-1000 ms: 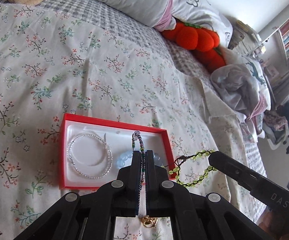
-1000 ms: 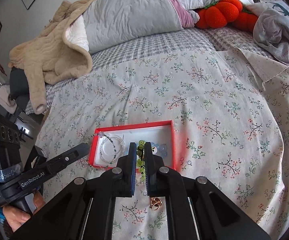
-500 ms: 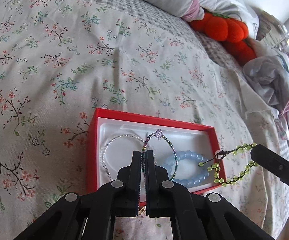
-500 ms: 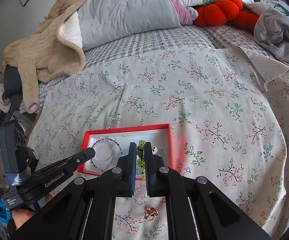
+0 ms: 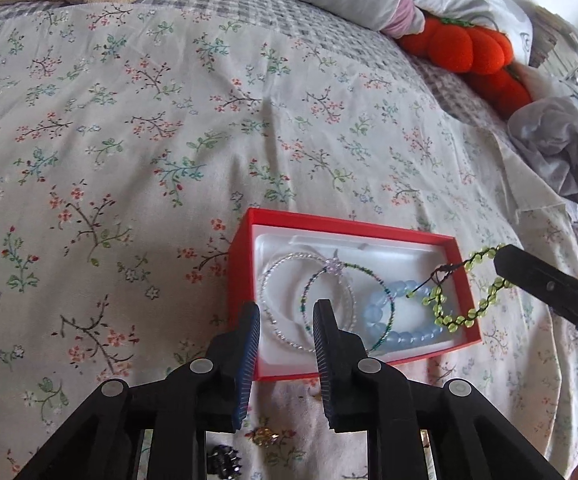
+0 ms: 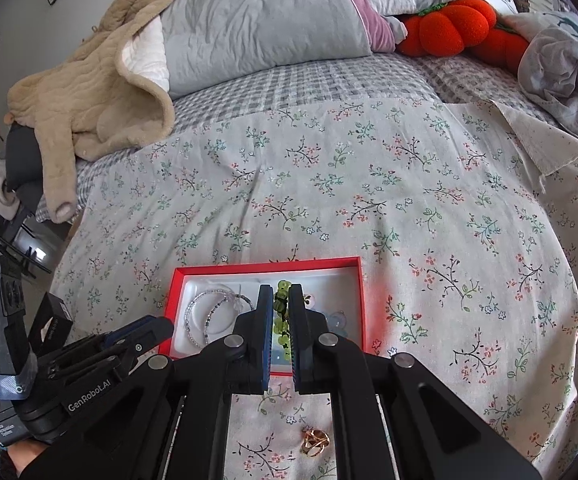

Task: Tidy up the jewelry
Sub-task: 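Lower the lime-green bracelet into the box and open the right tool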

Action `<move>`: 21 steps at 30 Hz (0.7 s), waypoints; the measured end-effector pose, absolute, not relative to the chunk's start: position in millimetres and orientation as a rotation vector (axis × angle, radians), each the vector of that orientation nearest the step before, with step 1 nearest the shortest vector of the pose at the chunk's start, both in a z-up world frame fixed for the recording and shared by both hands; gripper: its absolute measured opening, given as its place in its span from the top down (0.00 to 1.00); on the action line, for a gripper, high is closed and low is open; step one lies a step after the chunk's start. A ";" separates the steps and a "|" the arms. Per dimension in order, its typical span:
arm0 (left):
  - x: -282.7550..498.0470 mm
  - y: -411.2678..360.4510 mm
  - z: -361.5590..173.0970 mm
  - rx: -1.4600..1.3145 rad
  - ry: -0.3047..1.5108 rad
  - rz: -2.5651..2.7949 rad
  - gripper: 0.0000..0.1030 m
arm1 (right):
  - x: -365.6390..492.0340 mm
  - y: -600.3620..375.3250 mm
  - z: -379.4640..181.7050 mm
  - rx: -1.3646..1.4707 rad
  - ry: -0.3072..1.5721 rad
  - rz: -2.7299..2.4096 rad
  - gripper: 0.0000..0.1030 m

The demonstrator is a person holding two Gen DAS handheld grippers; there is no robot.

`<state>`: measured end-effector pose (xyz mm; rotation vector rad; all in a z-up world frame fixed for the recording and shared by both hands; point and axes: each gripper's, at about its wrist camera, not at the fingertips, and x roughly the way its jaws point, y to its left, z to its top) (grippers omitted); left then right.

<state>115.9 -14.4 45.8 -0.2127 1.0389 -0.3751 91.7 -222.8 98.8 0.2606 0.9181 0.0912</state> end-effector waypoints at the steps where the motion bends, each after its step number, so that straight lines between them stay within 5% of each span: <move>1: 114.6 -11.5 45.8 -0.199 1.043 -0.356 0.77 | 92.8 -219.5 99.3 0.268 0.915 0.107 0.93; 21: 107.2 -1.6 32.9 -0.118 1.098 -0.278 0.61 | 117.5 -223.0 51.6 0.214 0.998 0.019 0.93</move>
